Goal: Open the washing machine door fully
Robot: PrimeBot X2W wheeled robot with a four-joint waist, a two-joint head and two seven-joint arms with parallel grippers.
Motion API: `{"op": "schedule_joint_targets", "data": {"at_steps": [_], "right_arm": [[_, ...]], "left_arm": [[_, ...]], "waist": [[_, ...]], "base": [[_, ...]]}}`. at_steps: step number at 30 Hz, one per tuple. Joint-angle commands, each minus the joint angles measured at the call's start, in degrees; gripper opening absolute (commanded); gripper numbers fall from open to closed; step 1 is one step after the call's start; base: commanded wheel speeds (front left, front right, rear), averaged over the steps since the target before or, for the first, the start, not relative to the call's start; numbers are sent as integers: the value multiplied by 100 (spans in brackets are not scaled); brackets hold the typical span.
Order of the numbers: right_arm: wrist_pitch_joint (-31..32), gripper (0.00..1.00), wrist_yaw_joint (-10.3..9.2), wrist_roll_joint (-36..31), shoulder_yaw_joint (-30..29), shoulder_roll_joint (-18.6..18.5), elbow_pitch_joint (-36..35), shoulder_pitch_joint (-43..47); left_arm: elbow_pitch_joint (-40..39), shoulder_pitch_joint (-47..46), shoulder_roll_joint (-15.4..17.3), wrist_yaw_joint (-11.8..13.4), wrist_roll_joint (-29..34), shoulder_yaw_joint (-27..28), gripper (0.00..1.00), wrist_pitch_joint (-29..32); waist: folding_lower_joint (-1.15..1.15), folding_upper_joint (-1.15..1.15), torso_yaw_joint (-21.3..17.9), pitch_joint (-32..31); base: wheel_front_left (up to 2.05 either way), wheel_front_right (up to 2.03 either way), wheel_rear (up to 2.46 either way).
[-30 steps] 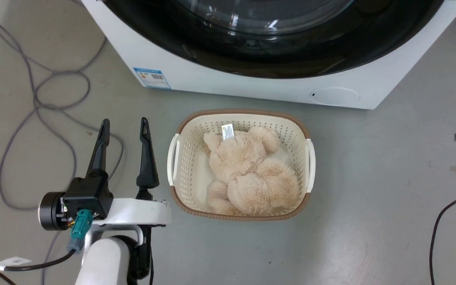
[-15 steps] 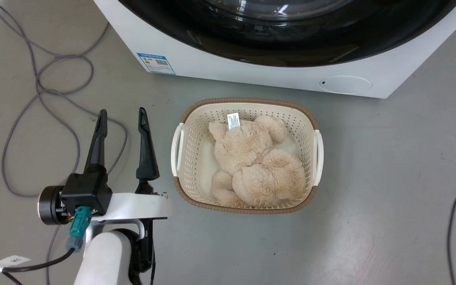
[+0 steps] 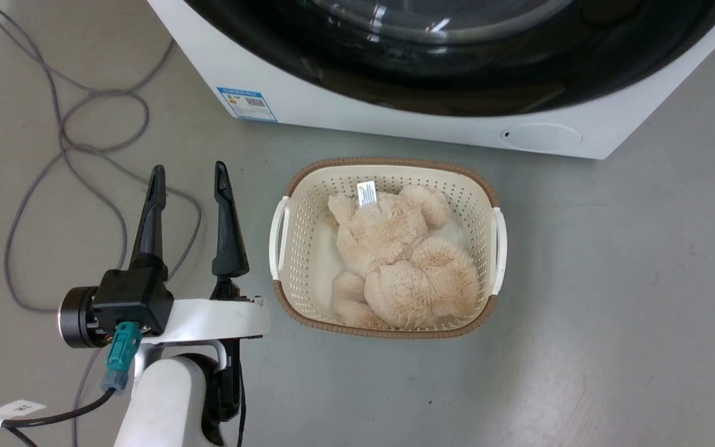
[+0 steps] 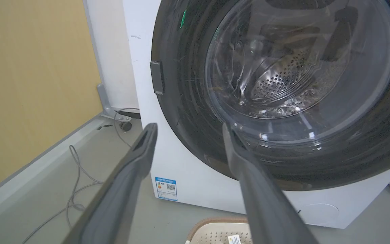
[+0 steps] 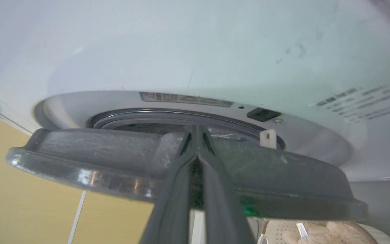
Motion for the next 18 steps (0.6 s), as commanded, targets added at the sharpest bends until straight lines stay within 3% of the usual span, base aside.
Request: {"op": "schedule_joint_targets", "data": {"at_steps": [1, 11, 18], "right_arm": [[151, 0, 41, 75, 135, 289, -53, 94], [366, 0, 41, 224, 259, 369, -469, 729], [742, 0, 41, 480, 404, 456, -1330, 1970]], "left_arm": [[23, -23, 5, 8, -20, -2, 100, -32], [83, 82, 5, -20, 10, 31, 100, -32], [202, 459, 5, -99, 85, 174, 100, -32]], "waist": [[0, 0, -23, -50], [0, 0, -102, -356], [0, 0, -313, -899]], "base": [[0, 0, 0], [0, 0, 0], [0, 0, 0]]}}
